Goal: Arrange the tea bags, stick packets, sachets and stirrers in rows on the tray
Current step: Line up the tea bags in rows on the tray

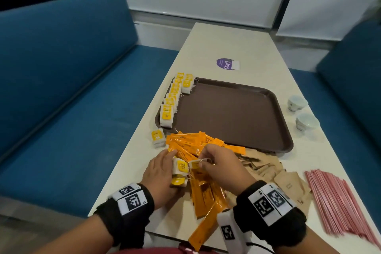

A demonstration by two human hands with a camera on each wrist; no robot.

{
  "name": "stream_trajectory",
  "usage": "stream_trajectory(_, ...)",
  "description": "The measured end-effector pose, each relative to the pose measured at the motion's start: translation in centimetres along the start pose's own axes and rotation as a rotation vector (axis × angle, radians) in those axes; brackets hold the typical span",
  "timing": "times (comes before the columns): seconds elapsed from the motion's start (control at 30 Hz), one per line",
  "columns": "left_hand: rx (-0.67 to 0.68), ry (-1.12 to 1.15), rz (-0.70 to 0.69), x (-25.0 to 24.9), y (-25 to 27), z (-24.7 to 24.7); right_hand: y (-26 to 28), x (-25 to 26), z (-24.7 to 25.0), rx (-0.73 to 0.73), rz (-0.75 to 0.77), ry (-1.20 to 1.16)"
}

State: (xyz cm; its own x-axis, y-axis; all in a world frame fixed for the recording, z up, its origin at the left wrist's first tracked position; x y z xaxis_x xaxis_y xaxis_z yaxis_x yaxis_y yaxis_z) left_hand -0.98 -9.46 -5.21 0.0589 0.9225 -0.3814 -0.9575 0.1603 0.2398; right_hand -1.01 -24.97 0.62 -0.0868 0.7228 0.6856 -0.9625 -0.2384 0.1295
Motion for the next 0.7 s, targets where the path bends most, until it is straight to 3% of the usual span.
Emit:
stream_trajectory(0.2,-0.021,0.032,-0.012,1.5,-0.4,0.5,-1.2,0.4,1.0,0.049,0.068,0.024)
stream_trajectory(0.4,0.045,0.07,0.013,1.7,-0.3,0.3,-2.4,0.9,1.1,0.086,0.135,0.023)
stream_trajectory(0.57,0.0,-0.007,0.032,1.2,-1.1,-0.4,-3.7,0.9,1.1,0.068,0.157,0.02)
stream_trajectory(0.7,-0.057,0.014,0.012,1.5,-1.4,-0.5,-4.9,0.7,0.6,0.102,0.239,0.16)
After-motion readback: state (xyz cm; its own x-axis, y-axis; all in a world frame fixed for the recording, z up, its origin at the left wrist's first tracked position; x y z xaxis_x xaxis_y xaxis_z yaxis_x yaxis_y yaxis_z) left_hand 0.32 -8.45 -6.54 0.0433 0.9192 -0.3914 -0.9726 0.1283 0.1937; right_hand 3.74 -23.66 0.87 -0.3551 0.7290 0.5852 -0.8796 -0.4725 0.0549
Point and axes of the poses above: each hand's wrist, its own y-axis away from the middle knuckle, its own z-axis out of the back of the hand, x = y × z, the point moved 4 cm from there along -y, towards the middle knuckle, and after that the axes turned 6 degrees about z, right-handed, at the moved point
